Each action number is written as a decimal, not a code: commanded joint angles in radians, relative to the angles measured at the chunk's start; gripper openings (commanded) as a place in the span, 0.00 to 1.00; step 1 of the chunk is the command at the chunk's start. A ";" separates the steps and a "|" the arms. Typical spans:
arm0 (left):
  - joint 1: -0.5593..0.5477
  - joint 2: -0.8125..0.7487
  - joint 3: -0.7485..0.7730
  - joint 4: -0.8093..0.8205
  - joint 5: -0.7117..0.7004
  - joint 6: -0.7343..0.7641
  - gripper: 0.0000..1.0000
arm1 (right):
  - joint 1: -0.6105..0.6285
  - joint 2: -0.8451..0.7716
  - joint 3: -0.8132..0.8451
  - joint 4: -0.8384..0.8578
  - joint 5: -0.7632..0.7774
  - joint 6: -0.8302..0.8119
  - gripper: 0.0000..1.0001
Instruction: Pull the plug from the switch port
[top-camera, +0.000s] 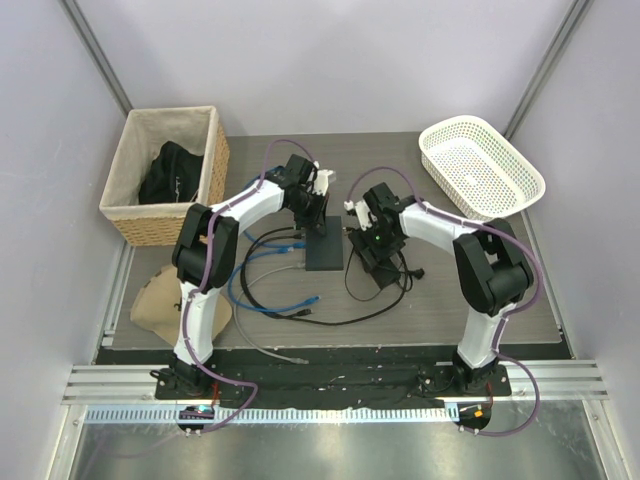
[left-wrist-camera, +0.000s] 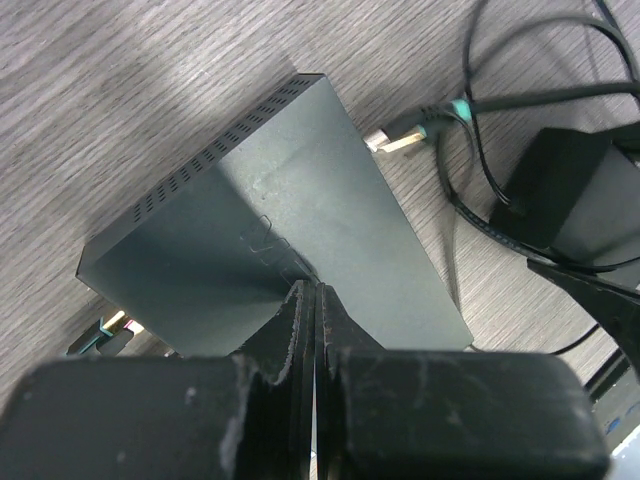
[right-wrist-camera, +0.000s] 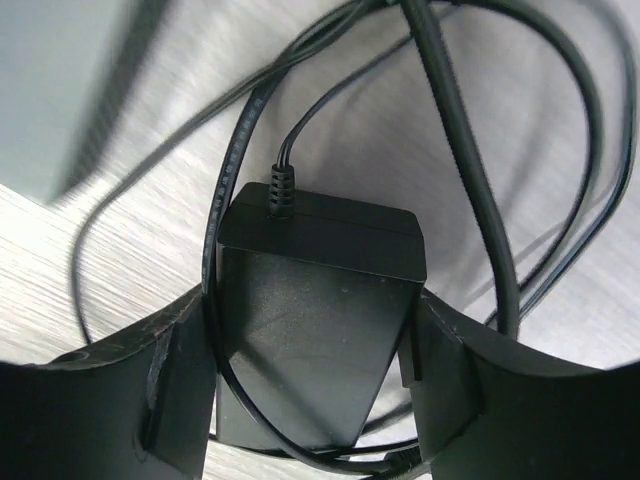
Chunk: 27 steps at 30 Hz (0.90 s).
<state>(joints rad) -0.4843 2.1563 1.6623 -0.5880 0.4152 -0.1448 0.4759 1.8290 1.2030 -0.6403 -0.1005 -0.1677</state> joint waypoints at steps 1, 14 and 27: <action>0.023 0.068 -0.061 -0.190 -0.151 0.062 0.00 | -0.037 -0.031 0.164 0.018 -0.200 -0.032 0.13; 0.023 0.094 -0.030 -0.199 -0.151 0.054 0.00 | -0.368 -0.056 0.556 -0.053 -1.012 0.250 0.05; 0.023 0.112 -0.021 -0.205 -0.133 0.051 0.00 | -0.712 -0.186 0.415 -0.143 -0.857 0.016 0.01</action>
<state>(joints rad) -0.4843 2.1735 1.6928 -0.6209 0.4183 -0.1448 -0.1982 1.7721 1.5734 -0.4862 -1.1027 0.2893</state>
